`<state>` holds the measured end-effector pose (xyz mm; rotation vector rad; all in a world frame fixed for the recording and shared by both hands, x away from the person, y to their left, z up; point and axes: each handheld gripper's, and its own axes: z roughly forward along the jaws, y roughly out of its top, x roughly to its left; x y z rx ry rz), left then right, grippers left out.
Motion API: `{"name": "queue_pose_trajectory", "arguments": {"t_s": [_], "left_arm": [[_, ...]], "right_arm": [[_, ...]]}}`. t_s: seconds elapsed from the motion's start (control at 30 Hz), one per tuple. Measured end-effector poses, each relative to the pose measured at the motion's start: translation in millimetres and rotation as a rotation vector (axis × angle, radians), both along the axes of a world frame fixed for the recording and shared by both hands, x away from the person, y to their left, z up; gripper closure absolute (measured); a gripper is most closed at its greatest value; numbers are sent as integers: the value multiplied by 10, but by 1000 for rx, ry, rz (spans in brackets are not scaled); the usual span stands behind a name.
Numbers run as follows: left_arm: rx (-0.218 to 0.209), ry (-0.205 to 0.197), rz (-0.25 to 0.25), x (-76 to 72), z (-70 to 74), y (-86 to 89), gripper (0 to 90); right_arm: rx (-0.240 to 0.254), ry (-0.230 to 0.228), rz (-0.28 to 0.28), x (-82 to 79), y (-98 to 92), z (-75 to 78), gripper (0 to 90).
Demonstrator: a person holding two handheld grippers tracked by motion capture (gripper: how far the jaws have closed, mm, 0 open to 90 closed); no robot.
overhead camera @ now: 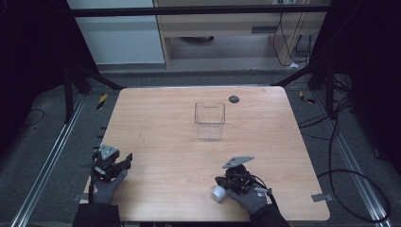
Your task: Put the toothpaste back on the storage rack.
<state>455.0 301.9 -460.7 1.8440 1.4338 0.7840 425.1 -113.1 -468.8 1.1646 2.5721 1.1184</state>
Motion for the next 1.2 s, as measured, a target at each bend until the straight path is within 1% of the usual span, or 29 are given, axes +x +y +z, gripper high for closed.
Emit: {"name": "queue_pose_trajectory", "arguments": {"t_s": [0.07,0.3,0.43,0.57,0.73,0.8,0.93,1.2], "left_arm": [[0,1,0,0,-1,1,458],[2,4,-1,1,-1,5,457],[3,4,0,4,-3,2,457],[2,3,2,4,-1,5,457],[2,4,1,1,1,11,456],[3,5,0,1,0,11,455],[4,6,2,5,-3,12,455],[4,7,2,4,-5,14,455]], "right_arm": [[-4,-3,0,-12,-20,11,900],[9,20,9,-33,-72,19,900],[4,22,8,-36,-30,13,900],[-12,14,29,-46,12,0,900],[-10,24,23,-53,-35,13,900],[-22,23,25,-61,-65,20,900],[-23,27,28,-72,-93,24,900],[-43,42,29,-88,-153,38,900]]}}
